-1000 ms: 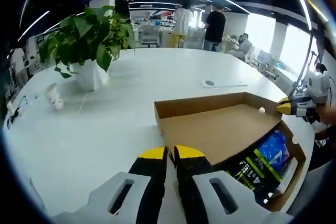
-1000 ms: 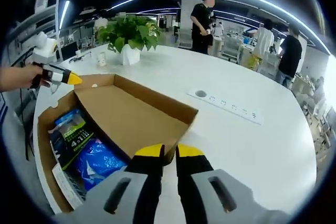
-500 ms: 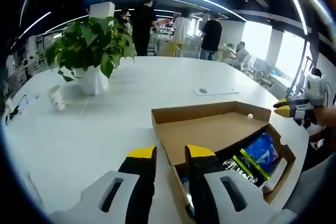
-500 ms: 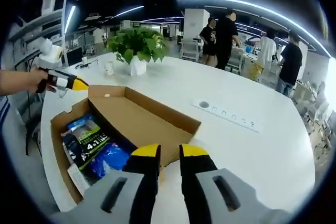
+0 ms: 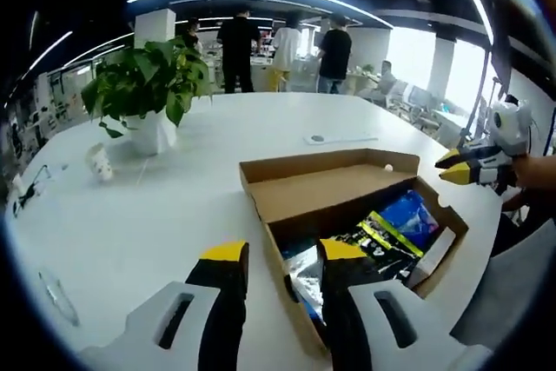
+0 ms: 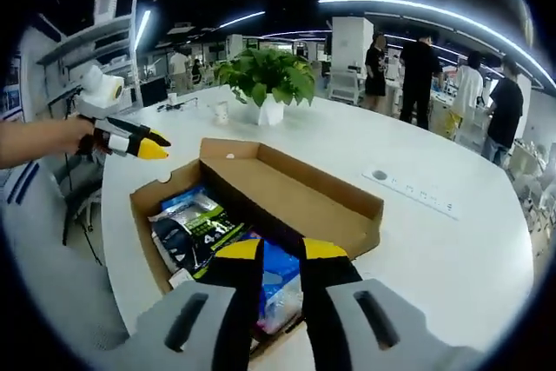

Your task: Operate the shoe box by opening the lid, removing the specified soft item, and placing it in the target area until the item is outside and the box remains undamaged.

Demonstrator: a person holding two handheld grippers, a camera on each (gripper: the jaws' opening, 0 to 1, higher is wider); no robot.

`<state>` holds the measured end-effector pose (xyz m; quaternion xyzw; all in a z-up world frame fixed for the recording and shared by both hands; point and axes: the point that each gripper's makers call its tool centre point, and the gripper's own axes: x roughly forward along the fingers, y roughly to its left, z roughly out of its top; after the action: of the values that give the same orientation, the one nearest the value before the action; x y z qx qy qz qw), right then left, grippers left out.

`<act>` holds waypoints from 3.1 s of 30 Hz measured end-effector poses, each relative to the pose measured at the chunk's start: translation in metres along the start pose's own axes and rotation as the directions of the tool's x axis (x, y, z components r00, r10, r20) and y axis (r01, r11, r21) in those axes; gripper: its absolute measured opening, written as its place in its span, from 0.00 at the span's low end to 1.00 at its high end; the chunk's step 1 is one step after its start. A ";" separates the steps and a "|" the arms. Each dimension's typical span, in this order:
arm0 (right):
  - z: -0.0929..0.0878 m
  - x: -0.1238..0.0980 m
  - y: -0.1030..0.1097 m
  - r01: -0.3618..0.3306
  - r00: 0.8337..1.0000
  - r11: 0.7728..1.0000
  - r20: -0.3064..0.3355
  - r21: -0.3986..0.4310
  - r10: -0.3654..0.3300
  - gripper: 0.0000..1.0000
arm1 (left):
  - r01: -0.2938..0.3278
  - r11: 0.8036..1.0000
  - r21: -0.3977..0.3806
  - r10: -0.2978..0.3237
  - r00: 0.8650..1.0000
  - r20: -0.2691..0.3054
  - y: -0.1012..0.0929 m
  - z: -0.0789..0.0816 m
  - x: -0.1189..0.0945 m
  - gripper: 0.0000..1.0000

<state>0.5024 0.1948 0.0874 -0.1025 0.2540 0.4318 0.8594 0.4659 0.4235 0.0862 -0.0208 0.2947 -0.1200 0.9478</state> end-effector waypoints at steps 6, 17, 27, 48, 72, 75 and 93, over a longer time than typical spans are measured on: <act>-0.019 0.015 0.034 -0.090 0.994 0.993 -0.062 0.072 0.094 0.13 | 0.009 1.000 -0.022 -0.009 1.000 0.001 -0.013 -0.011 -0.016 0.37; -0.047 0.047 0.062 -0.148 0.970 0.973 -0.163 0.178 0.178 0.13 | 0.027 0.999 -0.026 -0.027 1.000 -0.004 -0.029 -0.018 -0.030 0.37; -0.067 0.066 0.063 -0.107 0.956 0.946 -0.229 0.307 0.182 0.04 | 0.051 0.998 -0.030 -0.053 0.997 -0.060 -0.047 -0.041 -0.028 0.35; -0.062 0.030 0.033 -0.014 0.977 0.994 -0.212 0.105 0.036 0.00 | 0.135 0.991 0.020 -0.126 0.962 -0.242 -0.078 -0.058 0.023 0.30; -0.078 0.026 0.013 0.042 0.964 0.999 -0.265 0.021 -0.035 0.00 | 0.227 0.962 -0.153 -0.265 0.914 -0.307 -0.097 -0.073 0.059 0.27; -0.078 0.026 0.013 0.042 0.964 0.999 -0.264 0.021 -0.035 0.00 | 0.225 0.966 -0.128 -0.255 0.907 -0.334 -0.097 -0.076 0.064 0.21; -0.074 0.023 0.015 0.055 0.969 0.995 -0.246 0.081 -0.034 0.00 | 0.197 0.959 -0.205 -0.253 0.922 -0.293 -0.096 -0.068 0.065 0.00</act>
<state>0.4764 0.1899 0.0132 -0.1230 0.3743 0.3850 0.8346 0.4586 0.3167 0.0044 -0.1167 0.4475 -0.2043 0.8628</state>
